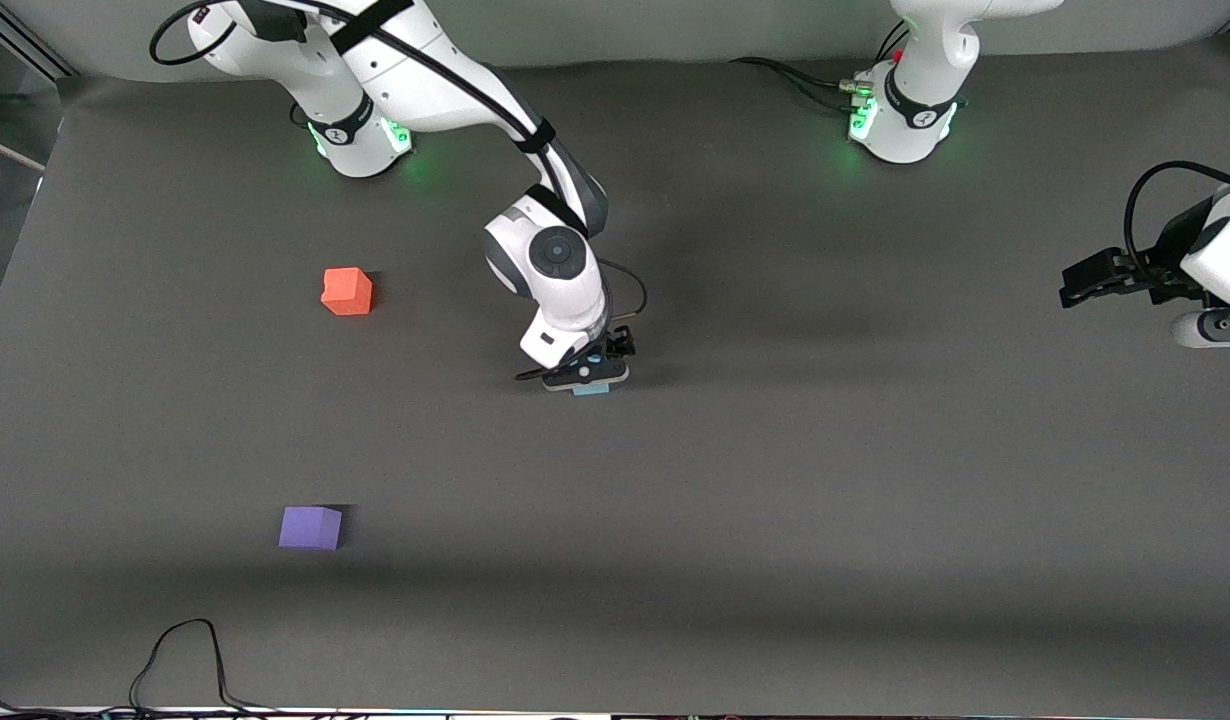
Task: Place blue block between orange and purple blocks
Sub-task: 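Carry the blue cube with the right gripper toward the orange cube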
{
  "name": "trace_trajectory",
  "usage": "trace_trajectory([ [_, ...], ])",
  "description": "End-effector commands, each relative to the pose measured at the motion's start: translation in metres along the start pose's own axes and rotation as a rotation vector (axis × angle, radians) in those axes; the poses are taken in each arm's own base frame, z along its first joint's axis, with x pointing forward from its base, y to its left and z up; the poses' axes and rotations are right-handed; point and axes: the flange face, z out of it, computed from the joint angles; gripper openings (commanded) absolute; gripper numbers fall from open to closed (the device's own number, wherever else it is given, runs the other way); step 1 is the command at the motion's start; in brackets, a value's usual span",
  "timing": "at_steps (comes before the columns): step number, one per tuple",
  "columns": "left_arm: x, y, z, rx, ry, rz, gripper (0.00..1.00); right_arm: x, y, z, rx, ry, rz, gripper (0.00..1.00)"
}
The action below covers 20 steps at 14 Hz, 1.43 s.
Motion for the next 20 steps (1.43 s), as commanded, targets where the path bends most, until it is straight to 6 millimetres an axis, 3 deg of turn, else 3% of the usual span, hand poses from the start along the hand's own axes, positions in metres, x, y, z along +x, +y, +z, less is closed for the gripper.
trace_trajectory([
  [1,-0.006,-0.002,-0.008,0.012,-0.006,0.02,1.0,0.004,-0.001,-0.001,-0.003,0.024,-0.011,0.87],
  [4,-0.005,0.001,-0.008,0.013,-0.004,0.024,1.0,0.012,0.008,-0.002,0.0,0.024,0.011,0.51],
  [6,-0.005,0.007,-0.007,0.014,-0.004,0.037,1.0,0.027,0.02,-0.009,0.007,0.028,0.041,0.46],
  [7,-0.004,0.015,-0.006,0.017,-0.004,0.05,1.0,0.032,0.023,-0.019,0.008,0.026,0.052,0.46],
  [8,-0.004,0.009,-0.006,0.017,-0.004,0.04,1.0,0.037,0.022,-0.033,0.002,0.009,0.054,0.46],
  [10,-0.003,0.002,-0.006,0.016,-0.003,0.035,1.0,0.059,0.024,-0.085,-0.009,-0.032,0.052,0.46],
  [14,-0.003,0.0,-0.007,0.016,-0.001,0.037,1.0,0.096,0.04,-0.212,0.061,-0.055,0.097,0.46],
  [16,-0.003,0.002,-0.007,0.016,-0.001,0.04,1.0,0.11,0.054,-0.258,0.072,-0.094,0.091,0.46],
  [18,-0.003,0.002,-0.007,0.016,0.0,0.04,1.0,0.115,0.08,-0.288,0.086,-0.125,0.048,0.46],
  [20,-0.003,0.002,-0.008,0.016,0.003,0.04,1.0,0.113,0.119,-0.299,0.086,-0.148,0.01,0.46],
])
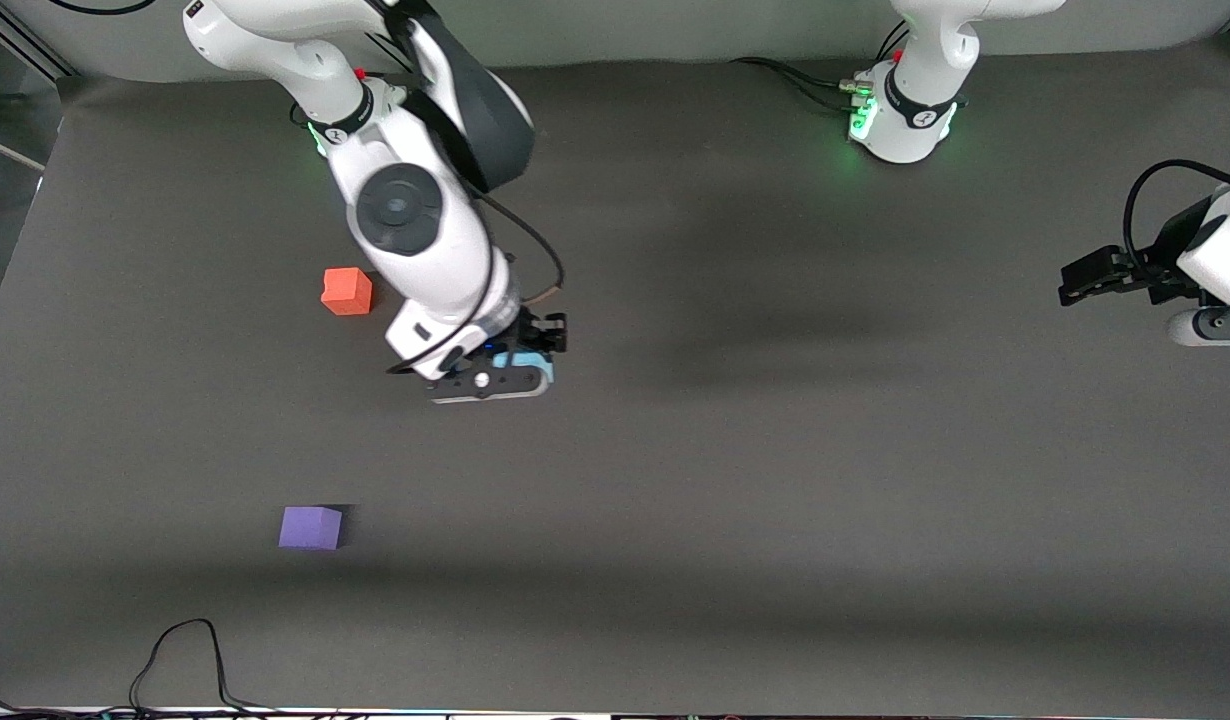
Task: Place blue block between orange and purple blocks
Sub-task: 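Carry the blue cube with the right gripper toward the orange cube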
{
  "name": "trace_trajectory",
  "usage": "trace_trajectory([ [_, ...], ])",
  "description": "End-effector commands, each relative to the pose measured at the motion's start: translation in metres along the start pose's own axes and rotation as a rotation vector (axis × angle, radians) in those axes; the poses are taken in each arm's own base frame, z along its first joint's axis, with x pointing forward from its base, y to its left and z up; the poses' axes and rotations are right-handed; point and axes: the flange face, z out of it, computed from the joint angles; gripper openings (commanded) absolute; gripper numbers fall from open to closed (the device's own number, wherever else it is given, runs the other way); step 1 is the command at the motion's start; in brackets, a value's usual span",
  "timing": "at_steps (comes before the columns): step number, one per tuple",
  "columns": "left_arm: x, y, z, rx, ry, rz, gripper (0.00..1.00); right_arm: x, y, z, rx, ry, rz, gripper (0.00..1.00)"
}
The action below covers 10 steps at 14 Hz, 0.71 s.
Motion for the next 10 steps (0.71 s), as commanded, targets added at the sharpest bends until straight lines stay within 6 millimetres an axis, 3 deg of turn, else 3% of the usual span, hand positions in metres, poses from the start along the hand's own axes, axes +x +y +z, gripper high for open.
trace_trajectory([
  [1,-0.003,0.002,-0.008,0.014,0.001,0.02,1.0,-0.003,0.054,-0.015,0.012,-0.043,-0.06,0.46],
  [2,-0.003,0.003,-0.008,0.014,0.001,0.021,1.0,-0.008,0.085,-0.016,0.001,-0.056,-0.096,0.46],
  [6,-0.003,0.0,-0.012,0.014,0.013,0.023,1.0,-0.017,0.244,-0.02,0.002,-0.085,-0.154,0.46],
  [8,-0.003,-0.002,-0.013,0.014,0.014,0.055,1.0,-0.021,0.303,-0.006,-0.041,-0.086,-0.151,0.46],
  [10,-0.003,-0.003,-0.013,0.015,0.014,0.064,1.0,-0.028,0.339,0.031,-0.049,-0.056,-0.142,0.46],
])
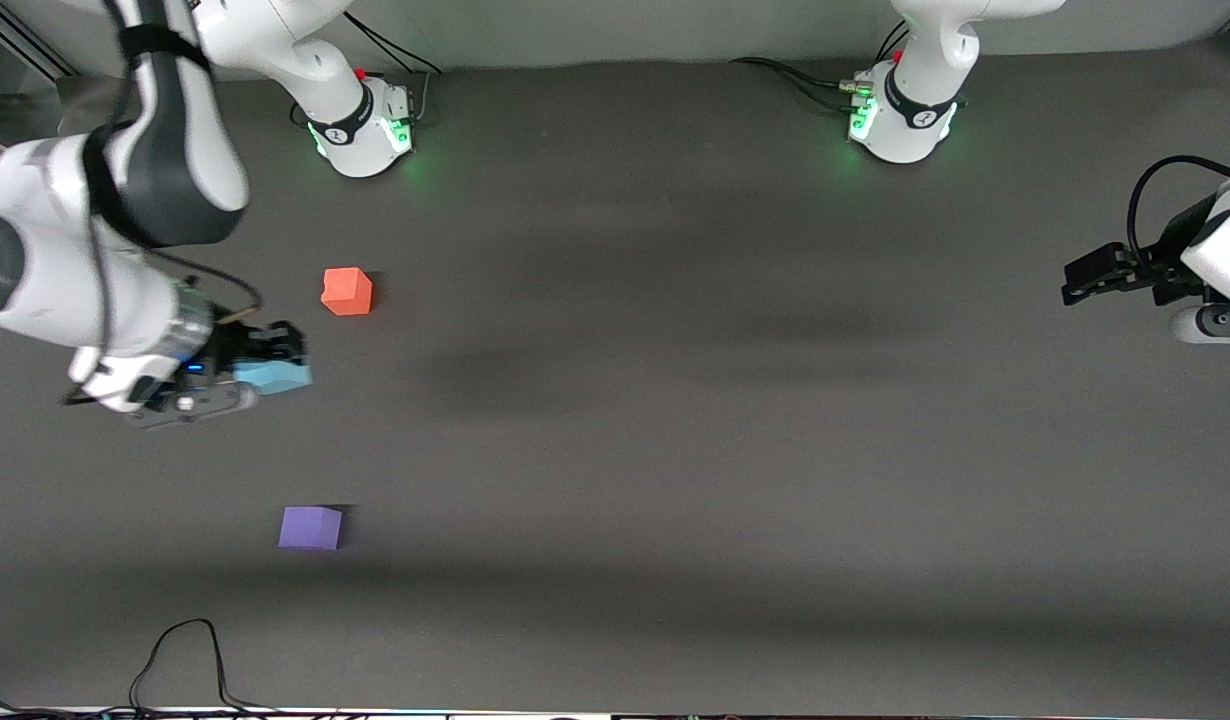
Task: Place blue block between orange and purple blocks
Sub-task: 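Carry the blue cube with the right gripper toward the orange cube, then lower the blue cube between orange and purple cubes, open right gripper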
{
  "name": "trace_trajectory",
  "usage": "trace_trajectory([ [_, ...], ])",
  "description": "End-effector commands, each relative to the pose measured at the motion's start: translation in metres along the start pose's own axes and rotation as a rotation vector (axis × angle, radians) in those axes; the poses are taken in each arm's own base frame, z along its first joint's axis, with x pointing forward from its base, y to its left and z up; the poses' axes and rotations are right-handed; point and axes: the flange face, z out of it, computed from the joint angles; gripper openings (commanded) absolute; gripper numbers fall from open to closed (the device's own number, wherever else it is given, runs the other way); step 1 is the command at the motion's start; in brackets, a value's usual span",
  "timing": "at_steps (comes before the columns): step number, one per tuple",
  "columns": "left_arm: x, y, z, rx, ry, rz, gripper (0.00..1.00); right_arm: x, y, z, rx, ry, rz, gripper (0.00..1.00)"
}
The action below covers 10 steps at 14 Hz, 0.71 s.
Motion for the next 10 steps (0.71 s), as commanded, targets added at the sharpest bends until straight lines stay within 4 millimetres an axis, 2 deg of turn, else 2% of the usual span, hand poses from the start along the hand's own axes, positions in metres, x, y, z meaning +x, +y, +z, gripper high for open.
trace_trajectory([
  [1,-0.003,-0.002,-0.007,0.015,0.003,0.023,1.0,-0.016,0.015,0.06,-0.018,0.026,-0.022,0.46],
  [5,-0.002,0.001,-0.006,0.026,0.003,0.031,1.0,-0.014,0.022,0.152,-0.091,0.067,-0.007,0.46],
  [7,-0.001,0.003,-0.006,0.037,0.004,0.037,1.0,-0.011,0.025,0.189,-0.108,0.076,0.02,0.46],
  [10,0.0,0.005,-0.005,0.038,0.007,0.038,1.0,-0.011,0.03,0.232,-0.118,0.12,0.019,0.47],
])
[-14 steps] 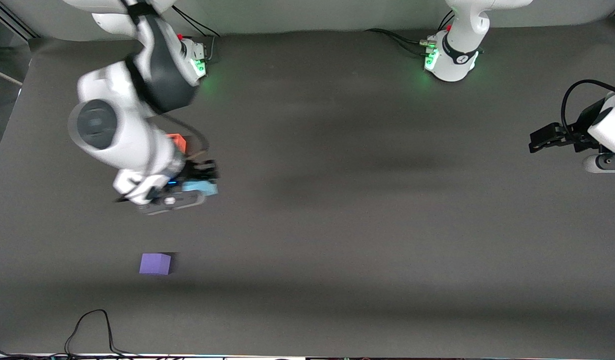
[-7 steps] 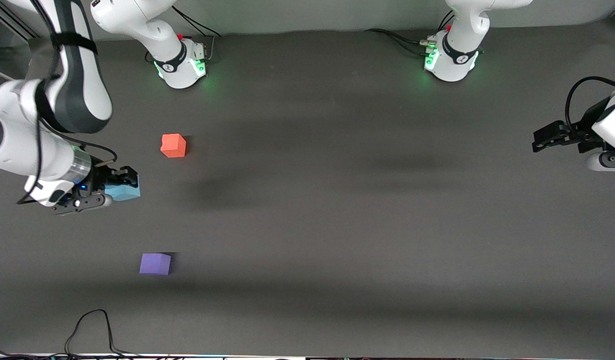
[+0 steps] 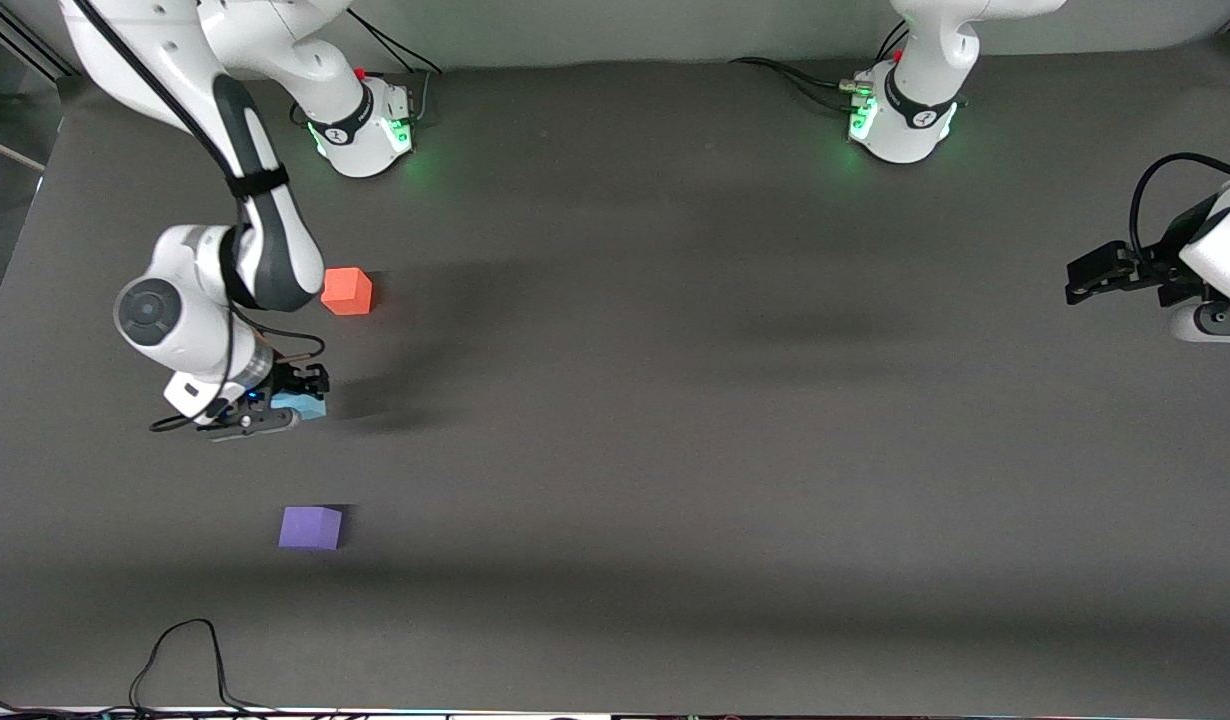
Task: Place blue block between orange and purple blocks
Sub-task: 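Lower the blue cube between orange and purple cubes, open right gripper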
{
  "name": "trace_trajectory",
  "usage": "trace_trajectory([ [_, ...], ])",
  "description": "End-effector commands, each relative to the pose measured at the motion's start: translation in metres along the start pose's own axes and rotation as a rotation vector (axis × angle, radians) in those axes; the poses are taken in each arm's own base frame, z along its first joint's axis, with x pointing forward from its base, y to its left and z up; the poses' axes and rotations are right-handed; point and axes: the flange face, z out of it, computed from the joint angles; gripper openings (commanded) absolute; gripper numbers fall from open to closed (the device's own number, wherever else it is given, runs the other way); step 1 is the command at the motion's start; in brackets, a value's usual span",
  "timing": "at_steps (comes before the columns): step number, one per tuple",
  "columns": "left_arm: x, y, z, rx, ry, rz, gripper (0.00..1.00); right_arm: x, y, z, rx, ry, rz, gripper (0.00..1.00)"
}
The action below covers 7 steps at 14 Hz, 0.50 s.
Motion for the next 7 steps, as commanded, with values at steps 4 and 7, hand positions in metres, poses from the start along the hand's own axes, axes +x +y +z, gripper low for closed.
trace_trajectory([
  [4,0.0,0.004,-0.004,0.019,0.005,0.023,1.0,-0.006,-0.008,0.058,0.119,0.047,0.014,0.5],
  [7,0.001,0.003,-0.004,0.019,0.005,0.022,1.0,-0.01,-0.006,0.071,0.183,0.07,-0.007,0.97],
])
